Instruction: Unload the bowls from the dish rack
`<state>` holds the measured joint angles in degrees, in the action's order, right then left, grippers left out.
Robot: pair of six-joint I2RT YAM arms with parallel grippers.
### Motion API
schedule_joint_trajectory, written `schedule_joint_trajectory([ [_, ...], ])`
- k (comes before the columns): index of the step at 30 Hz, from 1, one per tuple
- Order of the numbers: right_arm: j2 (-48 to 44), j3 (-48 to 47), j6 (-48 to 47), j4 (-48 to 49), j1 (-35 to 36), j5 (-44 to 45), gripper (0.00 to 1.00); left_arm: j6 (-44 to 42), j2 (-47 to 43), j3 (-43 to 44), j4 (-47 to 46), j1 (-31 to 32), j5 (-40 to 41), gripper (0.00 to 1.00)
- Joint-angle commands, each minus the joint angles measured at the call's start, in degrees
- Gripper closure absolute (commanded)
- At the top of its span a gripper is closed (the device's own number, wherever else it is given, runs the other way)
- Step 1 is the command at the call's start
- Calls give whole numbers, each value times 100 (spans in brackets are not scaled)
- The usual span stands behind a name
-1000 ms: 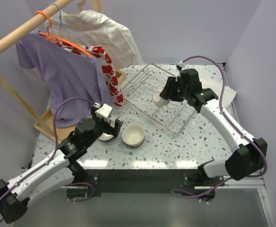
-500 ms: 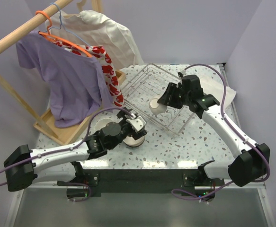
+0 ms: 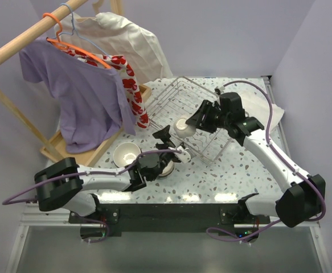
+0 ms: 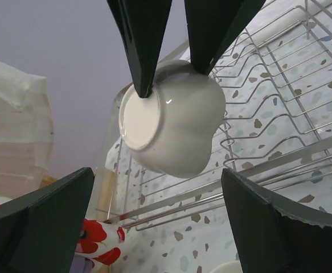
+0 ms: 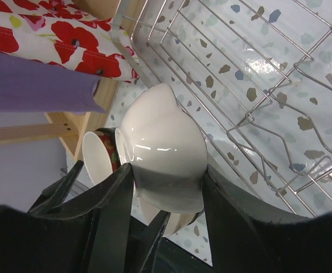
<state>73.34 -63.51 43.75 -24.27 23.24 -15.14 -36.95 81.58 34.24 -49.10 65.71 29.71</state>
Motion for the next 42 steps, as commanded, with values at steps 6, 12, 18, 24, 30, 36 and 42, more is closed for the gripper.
schedule_joint_trajectory([
  [6, -303, 5, 327, 485, 13, -350, 100, -849, 815, 583, -1224, 126, 271, 1],
  [12, -329, 31, 380, 511, 13, -385, 100, -1156, 1246, 873, -1470, 126, 693, 8],
  [18, -347, 57, 415, 520, 13, -437, 100, -1604, 1650, 1102, -2005, 126, 1194, 25],
  [24, -373, 163, 486, 573, 13, -438, 100, -2079, 1853, 1164, -2542, 179, 1423, 56],
  [30, -391, 172, 530, 625, 13, -332, 82, -2132, 1809, 1059, -2657, 328, 1563, 76],
  [36, -382, 93, 547, 617, 13, -139, 58, -1992, 1686, 953, -2631, 372, 1836, 95],
  [42, -400, 58, 451, 476, 13, 107, 31, -1544, 1414, 953, -2166, 372, 1907, 100],
])
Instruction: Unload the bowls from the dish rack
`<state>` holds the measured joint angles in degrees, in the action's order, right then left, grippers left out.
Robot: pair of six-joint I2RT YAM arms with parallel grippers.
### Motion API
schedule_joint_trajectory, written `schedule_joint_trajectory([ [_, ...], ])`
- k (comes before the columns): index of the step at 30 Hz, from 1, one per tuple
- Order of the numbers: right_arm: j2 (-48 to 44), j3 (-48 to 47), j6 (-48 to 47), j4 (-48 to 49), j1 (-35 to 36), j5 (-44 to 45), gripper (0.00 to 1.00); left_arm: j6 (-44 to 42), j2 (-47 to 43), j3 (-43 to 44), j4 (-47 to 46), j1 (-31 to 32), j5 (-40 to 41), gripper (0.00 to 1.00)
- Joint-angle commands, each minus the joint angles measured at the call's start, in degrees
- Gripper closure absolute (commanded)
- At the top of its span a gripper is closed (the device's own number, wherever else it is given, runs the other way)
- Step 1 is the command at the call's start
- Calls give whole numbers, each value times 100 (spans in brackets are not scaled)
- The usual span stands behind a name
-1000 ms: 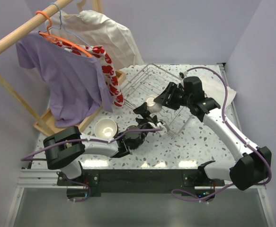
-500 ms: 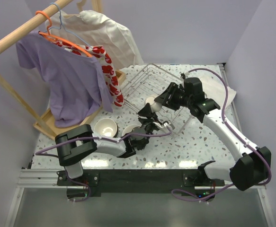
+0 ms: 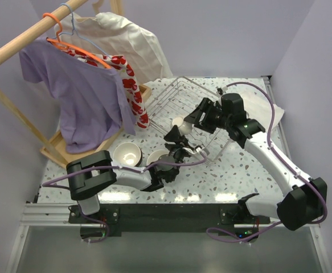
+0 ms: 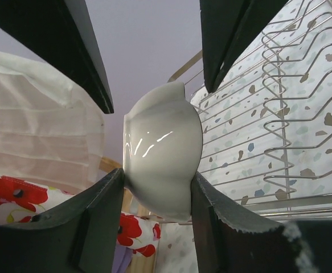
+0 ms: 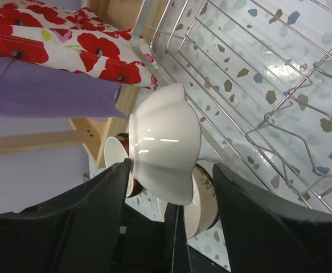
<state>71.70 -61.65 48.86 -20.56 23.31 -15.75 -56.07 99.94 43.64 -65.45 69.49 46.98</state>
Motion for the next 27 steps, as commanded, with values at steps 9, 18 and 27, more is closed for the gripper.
schedule_joint_trajectory([
  [9, -244, -392, -298, -246, 7, 467, 19, 1624, -879, 206, 927, -103, 66, 100],
  [18, -464, -910, -921, -695, -116, 1301, 14, 3813, -1784, 435, 3063, -691, -882, 100],
  [27, -604, -1078, -1212, -924, -187, 1698, 14, 5405, -2391, 795, 4724, -1464, -2754, 100],
])
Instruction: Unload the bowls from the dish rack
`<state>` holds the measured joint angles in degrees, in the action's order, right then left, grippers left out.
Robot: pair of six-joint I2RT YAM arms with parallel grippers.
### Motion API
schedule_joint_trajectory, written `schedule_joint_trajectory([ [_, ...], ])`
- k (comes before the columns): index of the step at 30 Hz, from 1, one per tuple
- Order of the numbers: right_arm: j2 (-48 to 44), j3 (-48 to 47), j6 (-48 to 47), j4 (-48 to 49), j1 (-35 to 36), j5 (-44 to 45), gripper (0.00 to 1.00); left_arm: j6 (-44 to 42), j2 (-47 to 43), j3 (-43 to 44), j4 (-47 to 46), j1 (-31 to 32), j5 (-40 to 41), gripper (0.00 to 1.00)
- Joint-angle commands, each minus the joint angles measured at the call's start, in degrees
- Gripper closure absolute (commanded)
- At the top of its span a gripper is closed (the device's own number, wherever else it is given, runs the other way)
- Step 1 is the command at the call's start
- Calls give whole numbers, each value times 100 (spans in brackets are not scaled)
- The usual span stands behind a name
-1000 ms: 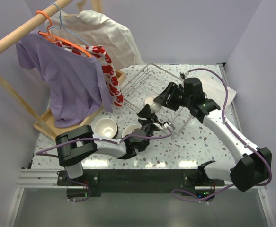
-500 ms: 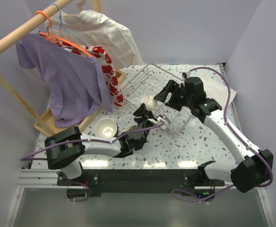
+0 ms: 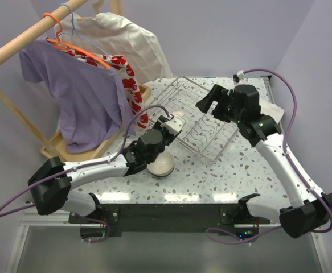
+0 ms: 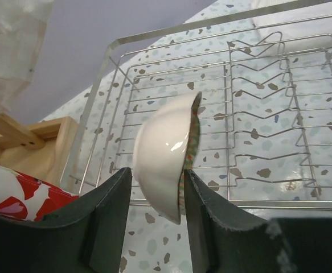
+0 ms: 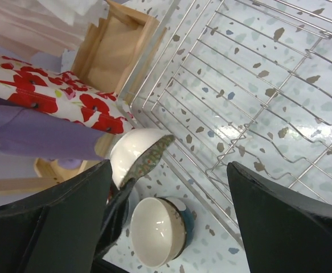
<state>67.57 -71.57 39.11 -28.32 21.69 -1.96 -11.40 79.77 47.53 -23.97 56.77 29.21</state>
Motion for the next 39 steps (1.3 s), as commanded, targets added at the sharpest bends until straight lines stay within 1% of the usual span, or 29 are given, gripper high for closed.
schedule_joint_trajectory([
  [1, -235, 2, -246, -139, -25, 284, 14, 1094, -400, 537, 873, -219, -1231, 100],
  [4, -288, 204, -299, -43, -16, 39, 14, 1612, -471, 775, 1427, -377, -1680, 100],
  [7, -358, 406, -439, 19, -25, -50, 14, 2017, -541, 767, 1518, -544, -1980, 100],
  [8, -376, 433, -501, 10, -33, -94, 14, 2010, -515, 767, 1492, -588, -2042, 100],
  [10, -385, 521, -606, -34, -25, -129, 15, 2045, -243, 976, 1753, -720, -1824, 100],
  [12, -411, 583, -703, -7, -25, -278, 15, 2089, 55, 1153, 1948, -851, -1936, 100],
  [14, -385, 600, -808, -7, -25, -436, 15, 2282, 179, 1372, 2176, -896, -2042, 100],
  [17, -122, 416, -1142, -156, -25, -595, 15, 2475, 180, 1470, 2256, -1027, -2060, 100],
  [19, 150, 267, -1379, -236, -33, -657, 17, 2616, 179, 1583, 2387, -1159, -2077, 95],
  [20, 229, 232, -1450, -227, -25, -692, 17, 2642, 206, 1636, 2597, -1212, -2112, 93],
  [21, 326, 196, -1572, -210, -25, -709, 18, 2678, 276, 1680, 2694, -1282, -2139, 89],
  [22, 527, 135, -1634, -183, -25, -744, 18, 2721, 328, 1829, 2939, -1318, -2182, 88],
  [25, 871, -84, -1924, -165, -16, -745, 24, 2757, 452, 2058, 3300, -1371, -2227, 83],
  [26, 1133, -181, -1995, -166, -7, -745, 26, 2774, 435, 2059, 3319, -1379, -2218, 81],
  [28, 1380, -400, -2188, -131, 19, -754, 29, 2783, 251, 2006, 3372, -1397, -2227, 74],
  [29, 1669, -489, -2258, -122, 54, -771, 30, 2775, 180, 1971, 3381, -1406, -2201, 71],
  [30, 1820, -576, -2389, -139, 63, -762, 31, 2757, -3, 1927, 3390, -1415, -2166, 65],
  [32, 2293, -866, -2504, -183, 124, -658, 34, 2705, -224, 1796, 3451, -1415, -2051, 60],
  [33, 2461, -954, -2644, -227, 142, -640, 36, 2687, -442, 1734, 3477, -1415, -2008, 54],
  [35, 2725, -1236, -2768, -271, 212, -569, 38, 2652, -689, 1558, 3557, -1415, -1858, 49],
  [36, 3013, -1341, -2856, -341, 230, -534, 39, 2643, -943, 1419, 3583, -1415, -1788, 43],
  [38, 3279, -1605, -2970, -368, 282, -516, 41, 2599, -1234, 1251, 3636, -1415, -1603, 39],
  [39, 3515, -1675, -3049, -402, 309, -464, 42, 2581, -1540, 1050, 3645, -1415, -1533, 36],
])
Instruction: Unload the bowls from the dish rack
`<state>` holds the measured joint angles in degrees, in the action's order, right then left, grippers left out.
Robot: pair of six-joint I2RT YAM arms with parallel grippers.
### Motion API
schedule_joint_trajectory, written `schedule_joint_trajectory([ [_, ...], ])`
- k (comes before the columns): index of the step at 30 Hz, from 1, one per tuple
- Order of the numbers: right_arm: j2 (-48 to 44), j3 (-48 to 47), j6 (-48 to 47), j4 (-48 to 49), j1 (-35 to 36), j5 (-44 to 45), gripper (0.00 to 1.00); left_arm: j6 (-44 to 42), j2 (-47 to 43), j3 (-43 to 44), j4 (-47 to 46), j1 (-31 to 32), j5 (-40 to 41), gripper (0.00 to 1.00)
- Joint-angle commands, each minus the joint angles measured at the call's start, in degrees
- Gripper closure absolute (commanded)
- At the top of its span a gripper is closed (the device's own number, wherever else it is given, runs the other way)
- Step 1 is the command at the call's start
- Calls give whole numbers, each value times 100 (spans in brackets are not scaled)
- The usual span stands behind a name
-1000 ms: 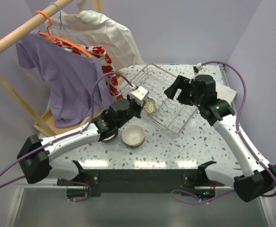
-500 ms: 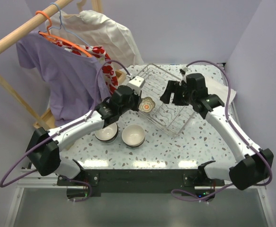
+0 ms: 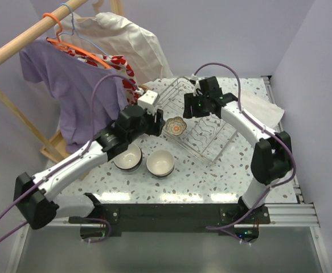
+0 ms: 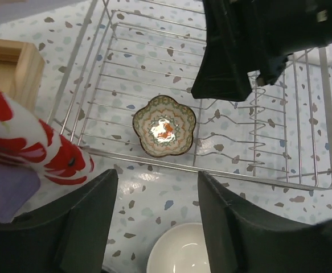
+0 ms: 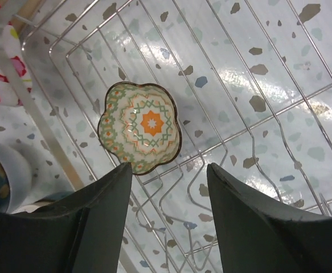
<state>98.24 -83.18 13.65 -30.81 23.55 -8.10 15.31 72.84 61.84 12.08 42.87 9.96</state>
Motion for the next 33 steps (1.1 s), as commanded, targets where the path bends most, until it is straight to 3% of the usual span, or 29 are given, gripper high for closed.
schedule_joint_trajectory([
  [1, 599, -689, -538, -188, 141, 159, 44, -133, -1016, -497, 32, -25, 541, 33],
  [10, 1715, -1297, -829, -303, 264, 335, 55, -423, -3020, -2008, -161, -25, 1429, 21],
  [17, 2041, -1508, -952, -320, 317, 274, 67, -713, -4118, -2949, -513, -25, 2036, 20],
  [19, 2050, -1552, -952, -338, 317, 300, 81, -819, -4216, -3152, -706, -25, 2159, 20],
  [23, 1875, -1596, -891, -408, 317, 405, 99, -942, -4225, -3161, -786, -25, 2282, 20],
  [33, 496, -1396, -566, -822, 317, 766, 100, -1039, -4295, -3161, -768, -33, 2274, 21],
])
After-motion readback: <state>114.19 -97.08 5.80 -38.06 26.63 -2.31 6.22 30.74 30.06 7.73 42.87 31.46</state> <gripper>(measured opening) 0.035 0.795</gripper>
